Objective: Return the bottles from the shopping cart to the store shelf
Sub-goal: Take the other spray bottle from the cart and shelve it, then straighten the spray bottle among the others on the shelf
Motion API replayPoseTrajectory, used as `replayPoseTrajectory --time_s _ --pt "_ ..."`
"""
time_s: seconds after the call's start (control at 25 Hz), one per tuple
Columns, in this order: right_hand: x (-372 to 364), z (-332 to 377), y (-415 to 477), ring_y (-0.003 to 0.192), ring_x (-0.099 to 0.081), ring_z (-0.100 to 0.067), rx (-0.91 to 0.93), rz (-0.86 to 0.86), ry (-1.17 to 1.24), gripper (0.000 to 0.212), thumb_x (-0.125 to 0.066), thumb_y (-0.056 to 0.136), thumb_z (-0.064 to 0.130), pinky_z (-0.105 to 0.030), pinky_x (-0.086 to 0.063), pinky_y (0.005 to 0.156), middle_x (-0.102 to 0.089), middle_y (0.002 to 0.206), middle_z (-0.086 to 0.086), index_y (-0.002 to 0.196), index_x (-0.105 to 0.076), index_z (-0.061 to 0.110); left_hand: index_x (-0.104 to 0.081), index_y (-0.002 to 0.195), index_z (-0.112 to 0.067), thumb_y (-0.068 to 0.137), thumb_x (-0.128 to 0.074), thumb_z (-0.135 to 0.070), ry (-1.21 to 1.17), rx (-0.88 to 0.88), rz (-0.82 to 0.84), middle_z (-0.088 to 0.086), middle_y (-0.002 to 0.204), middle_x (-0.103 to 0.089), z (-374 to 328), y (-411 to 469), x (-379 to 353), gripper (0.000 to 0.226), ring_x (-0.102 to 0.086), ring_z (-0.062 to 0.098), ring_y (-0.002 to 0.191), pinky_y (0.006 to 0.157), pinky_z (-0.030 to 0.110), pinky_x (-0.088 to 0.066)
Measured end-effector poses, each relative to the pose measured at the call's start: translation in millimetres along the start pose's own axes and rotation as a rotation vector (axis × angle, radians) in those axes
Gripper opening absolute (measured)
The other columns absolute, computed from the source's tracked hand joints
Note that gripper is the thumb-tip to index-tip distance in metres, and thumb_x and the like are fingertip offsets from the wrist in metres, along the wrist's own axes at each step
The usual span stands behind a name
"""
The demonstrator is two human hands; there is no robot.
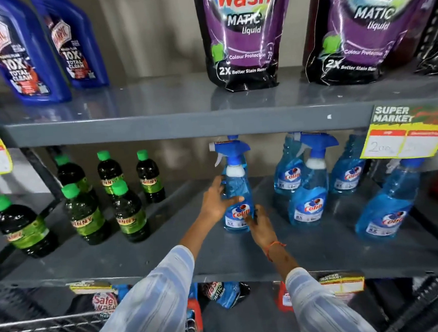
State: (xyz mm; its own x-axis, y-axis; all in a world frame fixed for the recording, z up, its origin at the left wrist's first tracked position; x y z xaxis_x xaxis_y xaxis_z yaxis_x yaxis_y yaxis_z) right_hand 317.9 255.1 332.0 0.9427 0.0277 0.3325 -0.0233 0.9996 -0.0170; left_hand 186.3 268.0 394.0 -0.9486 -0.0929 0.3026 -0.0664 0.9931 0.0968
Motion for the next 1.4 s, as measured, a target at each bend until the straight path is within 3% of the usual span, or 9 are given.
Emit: replayPoseTrajectory --time_s 0.16,0.32,0.48,0.56,0.68,0.8,0.88,1.0,1.4 --pt "10.5 15.8 -6.9 0.128 -0.043 -0.032 0.054 -0.156 -0.059 0.058 -0.057 0.087 0.011 -0.044 -0.037 0.109 -0.043 0.137 -0.022 0.136 -0.028 0.003 -0.041 0.129 -0.004 0.068 -0.080 -0.020 0.171 -0.058 -0.158 0.014 0.129 -0.056 -4.9 -22.6 3.1 0.075 -0.051 0.027 0.120 0.087 0.017 -0.035" --pt "42.5 16.1 -30.2 0.103 -0.057 -0.026 0.223 -0.463 0.067 0.037 -0.058 0.085 0.008 -0.009 -0.045 0.086 -0.055 0.116 -0.022 0.121 -0.046 0.004 -0.049 0.115 -0.013 0.071 -0.075 -0.031 0.320 -0.366 -0.445 0.014 0.109 -0.056 -7.7 -54.2 -17.9 0.055 -0.050 0.030 0.099 0.089 0.026 -0.031" --pt "84.4 -15.0 -37.4 0.113 -0.037 -0.012 0.247 -0.610 -0.052 0.050 -0.065 0.080 0.011 -0.007 -0.030 0.097 -0.043 0.128 -0.027 0.124 -0.044 -0.001 -0.052 0.104 -0.017 0.073 -0.074 -0.028 0.210 -0.405 -0.062 0.003 0.086 -0.058 -8.9 -54.2 -79.9 0.040 -0.054 0.013 0.080 0.079 0.030 -0.047" --pt "109.4 -44.6 -23.5 0.123 -0.027 -0.016 0.158 -0.563 -0.110 0.068 -0.069 0.075 0.004 -0.021 -0.024 0.104 -0.035 0.138 -0.029 0.132 -0.034 -0.003 -0.050 0.118 -0.012 0.068 -0.079 -0.019 0.167 -0.274 0.119 0.003 0.094 -0.060 -3.1 -37.5 -113.1 0.058 -0.059 0.013 0.085 0.084 0.036 -0.051" --pt "141.8 -78.7 5.0 0.137 -0.027 -0.033 0.028 -0.286 -0.145 0.082 -0.071 0.070 -0.002 -0.042 -0.021 0.116 -0.028 0.147 -0.026 0.138 -0.024 -0.004 -0.033 0.135 -0.013 0.065 -0.080 -0.010 0.004 -0.058 0.299 0.007 0.140 -0.044 19.4 -6.5 -148.4 0.084 -0.055 0.006 0.116 0.102 0.029 -0.045" --pt "164.3 -135.8 50.7 0.130 -0.041 -0.033 -0.030 -0.058 -0.205 0.086 -0.071 0.061 0.027 -0.055 -0.034 0.110 -0.042 0.141 -0.020 0.134 -0.032 0.007 -0.030 0.140 -0.009 0.048 -0.083 -0.026 0.074 -0.016 0.344 0.006 0.141 -0.046 44.5 17.0 -171.6 0.108 -0.047 0.013 0.123 0.106 0.037 -0.042" --pt "173.9 -160.6 69.7 0.130 -0.044 -0.030 -0.058 0.042 -0.239 0.091 -0.070 0.057 0.041 -0.055 -0.037 0.108 -0.045 0.141 -0.017 0.133 -0.032 0.009 -0.044 0.131 -0.009 0.045 -0.083 -0.034 0.066 0.032 0.315 0.006 0.130 -0.057 49.8 20.6 -179.8 0.098 -0.054 0.015 0.116 0.103 0.041 -0.046" --pt "179.3 -142.0 50.5 0.130 -0.043 -0.030 -0.085 0.072 -0.286 0.083 -0.074 0.068 0.028 -0.052 -0.036 0.110 -0.044 0.142 -0.018 0.135 -0.032 0.005 -0.056 0.120 -0.007 0.046 -0.081 -0.039 0.081 0.054 0.294 0.014 0.124 -0.064 49.8 12.6 -187.0 0.085 -0.059 0.018 0.111 0.102 0.040 -0.047" --pt "192.8 -112.1 6.3 0.128 -0.043 -0.029 -0.032 0.097 -0.363 0.061 -0.067 0.080 0.019 -0.041 -0.037 0.110 -0.046 0.137 -0.016 0.128 -0.035 0.001 -0.057 0.121 -0.020 0.045 -0.075 -0.057 0.227 0.081 0.303 0.003 0.125 -0.065 51.7 -5.0 -197.4 0.086 -0.057 0.020 0.118 0.106 0.047 -0.042"
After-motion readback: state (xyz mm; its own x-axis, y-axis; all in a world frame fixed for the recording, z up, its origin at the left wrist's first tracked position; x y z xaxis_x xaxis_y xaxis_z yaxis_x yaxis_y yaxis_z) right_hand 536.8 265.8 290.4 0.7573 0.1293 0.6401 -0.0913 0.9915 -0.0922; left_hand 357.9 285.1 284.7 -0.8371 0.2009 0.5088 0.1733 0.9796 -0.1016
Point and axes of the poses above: each hand's wrist, its own y-axis towards the middle knuckle, its own x-axis out of the back of the hand, z = x × y, the point moved 1 cm from there along y, towards the middle knuckle
